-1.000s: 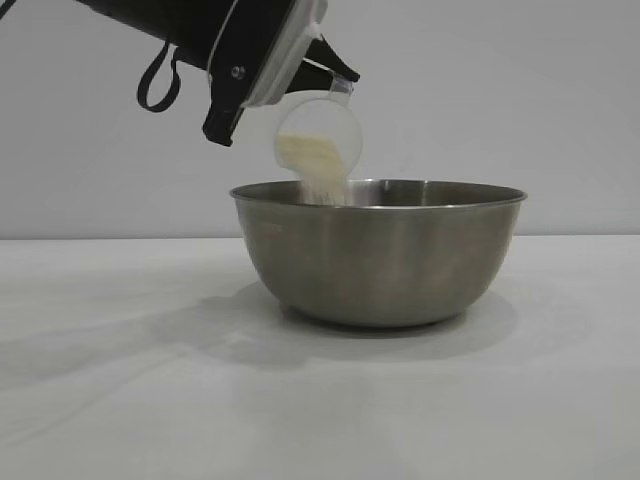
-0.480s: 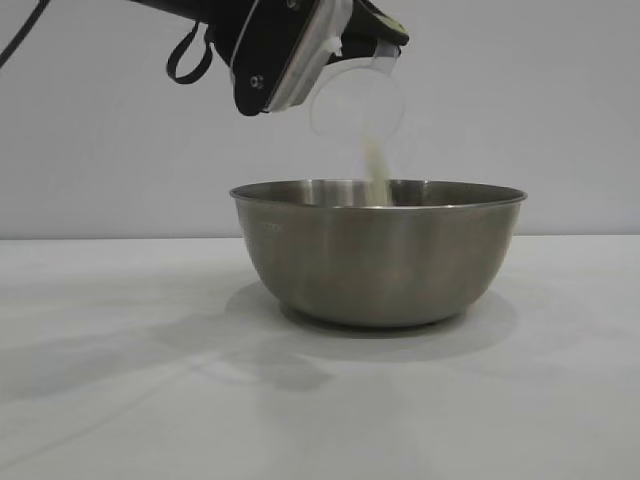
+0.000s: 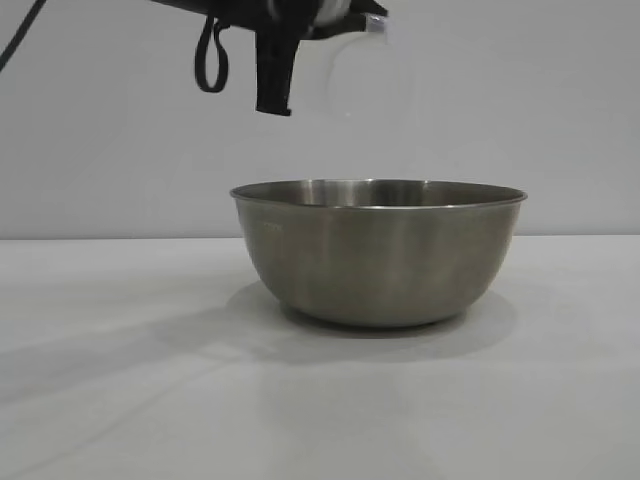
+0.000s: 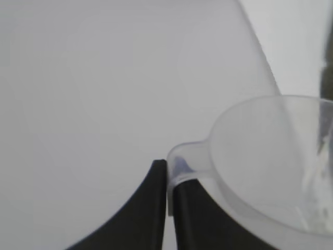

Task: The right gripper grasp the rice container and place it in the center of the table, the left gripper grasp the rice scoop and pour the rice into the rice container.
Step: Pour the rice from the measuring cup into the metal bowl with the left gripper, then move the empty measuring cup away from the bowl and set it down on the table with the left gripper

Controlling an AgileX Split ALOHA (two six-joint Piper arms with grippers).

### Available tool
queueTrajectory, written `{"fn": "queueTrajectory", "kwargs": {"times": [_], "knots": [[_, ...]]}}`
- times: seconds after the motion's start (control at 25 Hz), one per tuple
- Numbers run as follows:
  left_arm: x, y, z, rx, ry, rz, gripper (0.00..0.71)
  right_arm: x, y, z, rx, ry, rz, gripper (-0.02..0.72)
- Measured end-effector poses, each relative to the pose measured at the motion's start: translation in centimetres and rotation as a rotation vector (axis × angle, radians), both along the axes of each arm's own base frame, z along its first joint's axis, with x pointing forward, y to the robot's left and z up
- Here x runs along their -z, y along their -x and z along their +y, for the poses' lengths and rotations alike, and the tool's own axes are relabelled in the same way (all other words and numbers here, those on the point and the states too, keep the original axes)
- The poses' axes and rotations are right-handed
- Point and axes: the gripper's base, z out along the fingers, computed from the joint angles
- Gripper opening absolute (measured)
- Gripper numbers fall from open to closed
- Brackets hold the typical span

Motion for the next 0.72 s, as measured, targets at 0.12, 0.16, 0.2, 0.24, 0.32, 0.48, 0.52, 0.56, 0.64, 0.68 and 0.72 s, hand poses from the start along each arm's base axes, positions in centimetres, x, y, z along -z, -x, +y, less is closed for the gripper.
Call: {"fn": "queueTrajectory", "kwargs": {"times": [0.12,0.16,0.2,0.24,0.32,0.48,0.52,0.56,0.64,0.68,0.72], "knots": [[-0.4,-1.3,2.0,-0.143,0.383,0.280,0.000,0.0,0.0,0.0,0.000,0.000,0.000,0.330],[-0.4,-1.8,2.8,-0.183,0.496,0.350,0.000,0.0,0.0,0.0,0.000,0.000,0.000,0.330],[-0.3,-2.3,3.9,-0.223,0.583,0.400,0.000,0.0,0.0,0.0,0.000,0.000,0.000,0.330],[0.1,-2.6,5.1,-0.261,0.662,0.453,0.000,0.0,0.0,0.0,0.000,0.000,0.000,0.330],[1.2,-3.0,7.6,-0.334,0.767,0.528,0.000,0.0,0.0,0.0,0.000,0.000,0.000,0.330],[4.2,-2.2,12.7,-0.464,0.899,0.632,0.000,0.0,0.0,0.0,0.000,0.000,0.000,0.330],[4.9,-1.7,13.7,-0.481,0.913,0.640,0.000,0.0,0.0,0.0,0.000,0.000,0.000,0.330],[5.6,-1.0,14.4,-0.492,0.918,0.644,0.000,0.0,0.0,0.0,0.000,0.000,0.000,0.330],[6.6,0.3,15.4,-0.506,0.919,0.644,0.000,0.0,0.0,0.0,0.000,0.000,0.000,0.330],[7.1,1.0,15.6,-0.511,0.910,0.642,0.000,0.0,0.0,0.0,0.000,0.000,0.000,0.330],[7.5,1.7,15.8,-0.515,0.900,0.645,0.000,0.0,0.0,0.0,0.000,0.000,0.000,0.330]]}}
